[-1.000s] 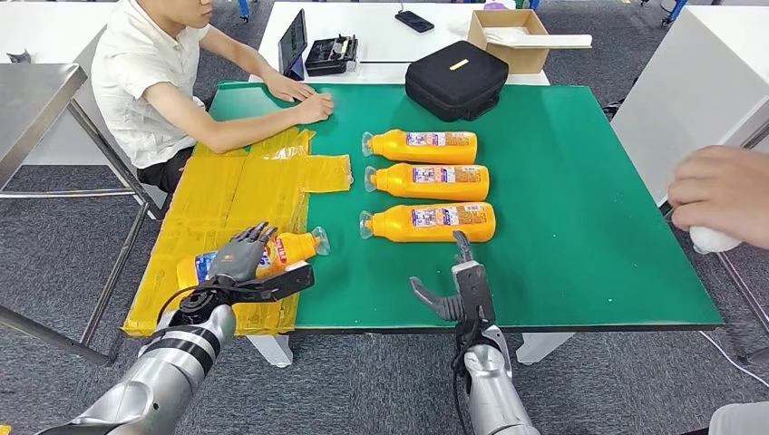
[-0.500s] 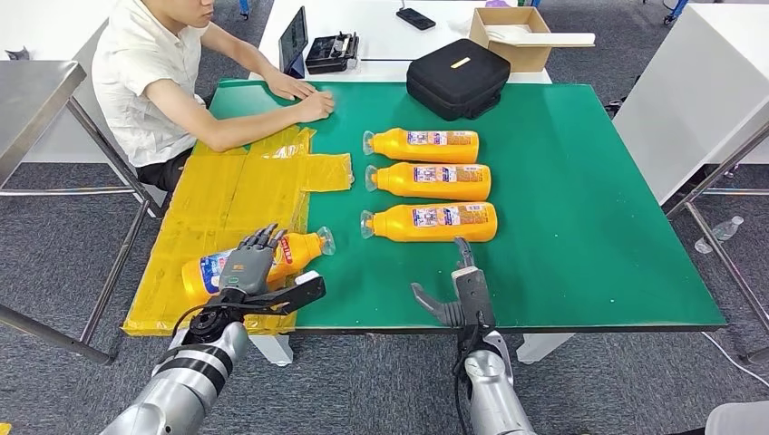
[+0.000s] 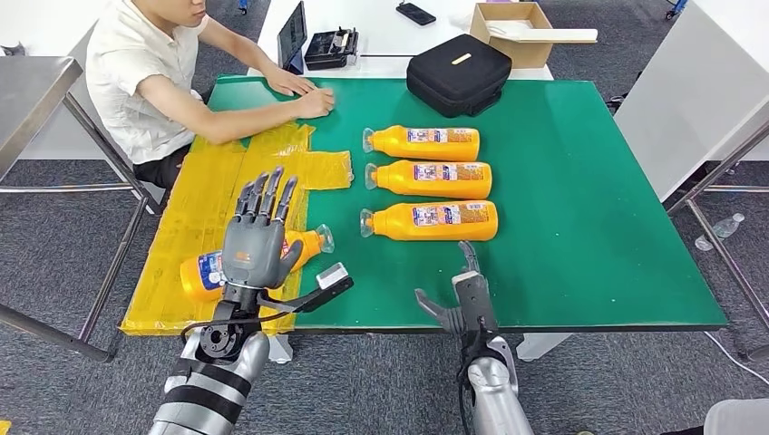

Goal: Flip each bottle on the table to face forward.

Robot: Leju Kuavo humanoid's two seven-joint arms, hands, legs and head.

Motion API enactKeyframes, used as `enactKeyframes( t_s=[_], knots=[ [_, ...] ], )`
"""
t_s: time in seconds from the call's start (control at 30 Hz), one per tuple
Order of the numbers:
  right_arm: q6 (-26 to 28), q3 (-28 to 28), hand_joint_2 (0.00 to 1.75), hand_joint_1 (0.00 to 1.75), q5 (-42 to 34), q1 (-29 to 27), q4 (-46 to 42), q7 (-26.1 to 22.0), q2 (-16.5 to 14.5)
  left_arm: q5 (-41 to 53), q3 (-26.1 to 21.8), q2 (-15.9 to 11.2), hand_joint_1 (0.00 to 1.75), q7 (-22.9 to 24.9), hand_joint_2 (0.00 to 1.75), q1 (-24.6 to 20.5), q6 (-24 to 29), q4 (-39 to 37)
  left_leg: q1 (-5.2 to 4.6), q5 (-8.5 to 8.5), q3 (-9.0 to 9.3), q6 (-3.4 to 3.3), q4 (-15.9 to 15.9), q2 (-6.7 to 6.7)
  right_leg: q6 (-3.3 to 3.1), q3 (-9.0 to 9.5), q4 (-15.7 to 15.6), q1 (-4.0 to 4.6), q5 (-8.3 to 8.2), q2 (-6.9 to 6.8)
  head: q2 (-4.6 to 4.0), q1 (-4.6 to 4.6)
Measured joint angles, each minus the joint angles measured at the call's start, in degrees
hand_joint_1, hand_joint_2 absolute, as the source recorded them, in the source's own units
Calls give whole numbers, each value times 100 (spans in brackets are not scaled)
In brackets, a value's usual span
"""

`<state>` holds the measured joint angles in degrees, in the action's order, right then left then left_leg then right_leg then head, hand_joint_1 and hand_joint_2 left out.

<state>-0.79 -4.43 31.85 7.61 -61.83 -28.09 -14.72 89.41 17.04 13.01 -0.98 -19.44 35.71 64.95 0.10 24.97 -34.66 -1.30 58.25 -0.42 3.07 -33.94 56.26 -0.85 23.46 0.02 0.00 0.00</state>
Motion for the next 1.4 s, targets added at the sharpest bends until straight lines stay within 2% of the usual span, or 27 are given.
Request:
enactKeyframes(
  t_s=[0.07, 0.13, 0.2, 0.3, 0.43, 0.6, 0.87, 1.1, 1.4],
  knots=[
    [107, 8, 175, 0, 133, -18, -59, 44, -2, -29, 216, -41, 0, -43, 175, 84, 65, 307, 0, 0, 0, 0, 0, 1, 0, 0, 0, 0, 0, 0, 0, 0],
    [426, 44, 175, 0, 576, -70, -161, 138, -2, -362, 354, -29, 0, -380, 175, 236, 38, 667, 0, 0, 0, 0, 0, 0, 0, -1, 0, 0, 0, 0, 0, 0],
    [988, 140, 175, 0, 1473, -166, -359, 336, 12, -1384, 424, 42, 0, -1000, 175, 440, -271, 1026, -1, 2, -1, 0, 0, 1, 0, -4, -1, -1, 1, 0, 0, 0],
    [1750, 303, 175, 0, 2986, -353, -800, 720, 91, -3307, 448, 211, 0, -1882, 175, 795, -1020, 1428, -2, 4, -5, 0, 0, 4, 1, -8, -3, -2, 1, 1, 0, 0],
    [2088, 418, 175, 0, 4068, -461, -1267, 1078, 285, -4327, 450, 326, 0, -2446, 175, 1168, -1458, 1619, -2, 5, -7, -1, 0, 4, 1, -11, -5, -3, 2, 1, 0, -1],
    [2194, 500, 175, 0, 4907, -448, -1481, 1482, 590, -4976, 441, 349, 0, -2587, 175, 1404, -1952, 1622, -1, 4, -7, -1, 0, 4, 0, -9, -5, -1, 1, 1, 0, -3],
    [2140, 638, 175, 0, 5248, -199, -1346, 1767, 946, -5216, 440, 370, 0, -2604, 175, 1415, -2306, 1581, -1, 1, -6, 0, 0, 5, 1, -8, -2, -1, 0, 1, 0, -3],
    [1415, 774, 175, 0, 5539, 52, -808, 2444, 1101, -5112, 438, 371, 0, -2605, 175, 1418, -2222, 1586, -1, 1, -7, 0, 0, 2, 1, -8, -2, -1, 0, 0, 0, -3],
    [854, 770, 175, 0, 5554, 377, -44, 2814, 1191, -5051, 436, 376, 0, -2588, 175, 1414, -2226, 1577, -1, 1, -5, 0, 0, 5, 1, -9, -3, -1, 0, 2, 0, -4]
  ],
)
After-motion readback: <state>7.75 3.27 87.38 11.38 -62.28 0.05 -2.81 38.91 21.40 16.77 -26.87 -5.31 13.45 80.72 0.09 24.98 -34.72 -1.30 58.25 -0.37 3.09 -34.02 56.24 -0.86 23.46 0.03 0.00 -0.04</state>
